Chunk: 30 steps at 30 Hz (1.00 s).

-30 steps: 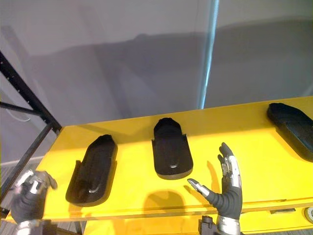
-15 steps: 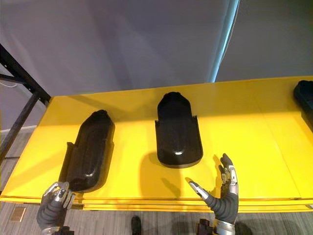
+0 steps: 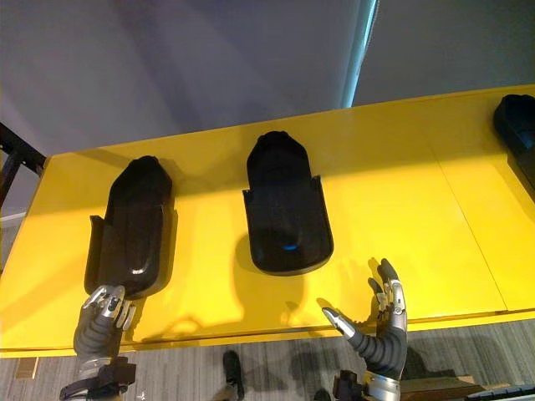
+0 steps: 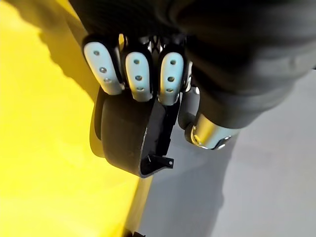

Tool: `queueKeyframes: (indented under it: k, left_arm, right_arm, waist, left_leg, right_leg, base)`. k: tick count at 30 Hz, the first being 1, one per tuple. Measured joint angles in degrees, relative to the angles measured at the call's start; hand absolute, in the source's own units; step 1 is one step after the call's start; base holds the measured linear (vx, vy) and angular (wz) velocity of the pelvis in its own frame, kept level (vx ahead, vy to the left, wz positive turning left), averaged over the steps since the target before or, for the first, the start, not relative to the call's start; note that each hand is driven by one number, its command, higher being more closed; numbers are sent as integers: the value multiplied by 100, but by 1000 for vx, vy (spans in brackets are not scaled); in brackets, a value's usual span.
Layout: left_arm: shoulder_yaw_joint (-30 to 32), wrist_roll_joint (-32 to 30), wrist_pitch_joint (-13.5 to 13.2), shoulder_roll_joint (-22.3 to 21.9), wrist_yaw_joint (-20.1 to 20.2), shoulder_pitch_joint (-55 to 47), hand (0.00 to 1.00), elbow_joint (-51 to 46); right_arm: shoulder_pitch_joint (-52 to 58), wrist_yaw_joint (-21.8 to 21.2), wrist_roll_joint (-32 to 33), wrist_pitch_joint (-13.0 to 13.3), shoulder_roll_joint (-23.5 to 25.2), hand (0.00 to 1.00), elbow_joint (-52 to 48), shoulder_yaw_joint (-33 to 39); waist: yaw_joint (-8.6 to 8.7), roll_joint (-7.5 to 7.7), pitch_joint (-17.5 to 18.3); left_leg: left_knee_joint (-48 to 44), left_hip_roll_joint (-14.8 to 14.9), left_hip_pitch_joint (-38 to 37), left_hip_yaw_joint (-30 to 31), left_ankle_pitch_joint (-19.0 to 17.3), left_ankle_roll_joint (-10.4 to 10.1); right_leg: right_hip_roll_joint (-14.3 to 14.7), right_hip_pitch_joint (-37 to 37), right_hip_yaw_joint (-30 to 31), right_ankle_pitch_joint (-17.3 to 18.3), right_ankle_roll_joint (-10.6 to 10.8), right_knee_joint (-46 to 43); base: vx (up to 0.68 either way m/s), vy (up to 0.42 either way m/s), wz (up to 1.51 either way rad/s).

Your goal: Walk over and take plastic housings, then place them on the shelf

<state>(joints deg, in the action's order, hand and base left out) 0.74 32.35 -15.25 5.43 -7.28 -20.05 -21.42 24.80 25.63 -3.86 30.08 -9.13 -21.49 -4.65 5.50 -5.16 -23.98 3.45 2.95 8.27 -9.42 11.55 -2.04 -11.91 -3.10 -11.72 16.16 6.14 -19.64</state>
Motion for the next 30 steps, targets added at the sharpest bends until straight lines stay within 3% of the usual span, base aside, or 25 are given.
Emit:
queueKeyframes:
  k: [1, 5, 12, 15, 16, 19, 20, 21, 24, 26, 28, 29, 30]
  left_arm:
    - [0, 0, 1, 7, -6, 29, 0, 3]
    - [9, 87, -75, 34, 55, 79, 0, -3]
    - [-11, 352, -752, -77, 702, -163, 0, -524]
    - [-150, 488, -1025, -178, 1027, -351, 0, -756]
    - [-258, 525, -1142, -261, 1159, -448, 0, -808]
    - [-730, 536, -1234, -379, 1277, -747, 0, -1032]
    - [-989, 576, -1250, -372, 1359, -702, 0, -1137]
    - [-1114, 562, -1268, -369, 1384, -660, 0, -1159]
    - [-1734, 562, -1281, -270, 1452, -1, 0, -1091]
    - [-2082, 427, -1332, -211, 1345, 768, 0, -729]
    - [-2179, 186, -1296, -83, 1020, 1235, 0, -228]
    - [-2199, 167, -1270, -54, 878, 1331, 0, -89]
    - [-2218, 35, -1246, -64, 592, 1359, 0, 56]
  right_arm:
    - [-14, 0, 0, 0, 1, 0, 1, 2]
    - [-14, 0, -3, 3, 24, 0, 1, 2]
    - [5, 304, -349, 4, 225, 0, 2, -6]
    - [-44, 606, -525, -1, 280, 0, 8, -67]
    - [-160, 747, -645, -8, 246, 0, 8, -199]
    - [-413, 1065, -778, -28, 196, 0, -50, -639]
    - [-472, 1207, -780, -98, 174, 0, -133, -686]
    - [-467, 1288, -794, -185, 152, 0, -220, -687]
    - [-155, 1722, -850, -519, 157, 0, -466, -330]
    - [-23, 1921, -860, -639, 134, 0, -208, 205]
    - [1, 1955, -834, -633, 294, 0, 238, 669]
    - [42, 1953, -792, -633, 353, 0, 339, 776]
    - [248, 1932, -730, -614, 341, 0, 415, 919]
  waist:
    - [7, -4, -3]
    - [1, -11, -7]
    - [-83, 9, 7]
    - [-253, 41, 61]
    - [-404, 66, 73]
    - [-611, 119, 433]
    - [-661, 119, 648]
    - [-660, 122, 728]
    - [-471, 270, 1138]
    - [-216, 286, 1232]
    - [-15, 408, 1182]
    - [12, 432, 1169]
    - [60, 444, 1166]
  left_leg:
    - [-2, 0, -3, 0, 0, 0]
    - [-9, 0, -33, 2, -1, 1]
    - [-247, 13, -266, -5, -220, -22]
    - [-1169, 144, -133, 49, -790, -139]
    - [-1883, 246, -14, 530, -1114, -197]
    - [-3625, 374, 242, 1781, -1914, -354]
    - [-4307, 401, 371, 2043, -2044, -543]
    - [-4551, 404, 414, 2122, -2079, -597]
    - [-4742, 406, 316, 2192, -2469, -669]
    - [-3803, 547, -266, 2013, -3066, -586]
    - [-3159, 588, -831, 1522, -3196, -657]
    - [-2991, 590, -1060, 1275, -3193, -653]
    - [-2733, 523, -1493, 794, -3141, -565]
  right_leg:
    - [0, 0, 4, 1, -1, -4]
    - [-2, 24, 8, 5, -7, -15]
    - [-8, 396, 21, 42, -26, 70]
    - [39, 515, 272, 32, -9, 99]
    - [134, 511, 621, 30, -14, 62]
    - [540, 277, 1762, 129, -132, -202]
    - [724, 84, 2264, 186, -137, -374]
    - [807, 27, 2462, 190, -135, -424]
    - [1007, -353, 3191, 22, 44, -487]
    - [1181, -935, 3277, -235, 335, -942]
    - [1216, -1219, 3178, -498, 575, -1172]
    - [1192, -1258, 3010, -662, 530, -1159]
    - [1071, -1278, 2358, -971, 201, -1050]
  base:
    - [0, 0, 0]
    - [0, 0, 0]
    - [-11, -8, -5]
    - [-6, -19, -57]
    - [11, -54, -155]
    - [38, 40, -206]
    - [77, 220, -227]
    - [91, 282, -199]
    - [75, 233, -142]
    - [50, 248, -145]
    - [-38, 189, -154]
    - [-78, 260, -220]
    - [-62, 209, -213]
